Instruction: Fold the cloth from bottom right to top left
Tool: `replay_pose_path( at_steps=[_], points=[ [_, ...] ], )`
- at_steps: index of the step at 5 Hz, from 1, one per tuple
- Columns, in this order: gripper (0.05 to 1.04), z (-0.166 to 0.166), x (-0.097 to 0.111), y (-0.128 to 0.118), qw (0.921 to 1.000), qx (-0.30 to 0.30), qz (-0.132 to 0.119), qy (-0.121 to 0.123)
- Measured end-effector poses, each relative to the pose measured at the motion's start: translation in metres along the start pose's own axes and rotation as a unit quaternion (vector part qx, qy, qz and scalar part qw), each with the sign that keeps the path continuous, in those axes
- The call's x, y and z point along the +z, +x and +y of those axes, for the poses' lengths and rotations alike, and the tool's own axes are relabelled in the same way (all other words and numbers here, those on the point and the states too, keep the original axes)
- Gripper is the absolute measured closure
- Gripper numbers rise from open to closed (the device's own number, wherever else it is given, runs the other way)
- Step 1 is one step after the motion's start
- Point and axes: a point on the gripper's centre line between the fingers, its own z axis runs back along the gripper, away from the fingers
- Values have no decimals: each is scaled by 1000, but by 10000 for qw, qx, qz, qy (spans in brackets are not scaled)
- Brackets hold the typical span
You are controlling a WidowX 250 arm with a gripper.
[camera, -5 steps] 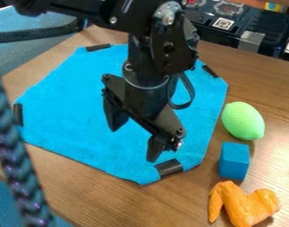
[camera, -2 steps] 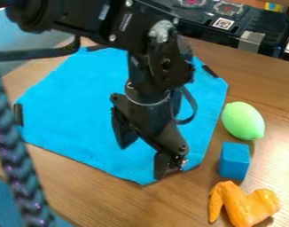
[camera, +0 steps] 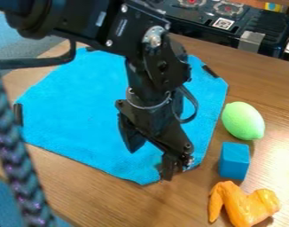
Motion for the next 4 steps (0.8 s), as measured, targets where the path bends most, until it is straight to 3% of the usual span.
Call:
replay_pose_path(
  at_steps=[1,2,4],
  points=[
    [85,-4,-7,2,9999,6,12,-101],
    [133,-5,-19,2,9999,38,107,-17],
    [700,-5,-27,7,9999,107,-39,111]
  ],
)
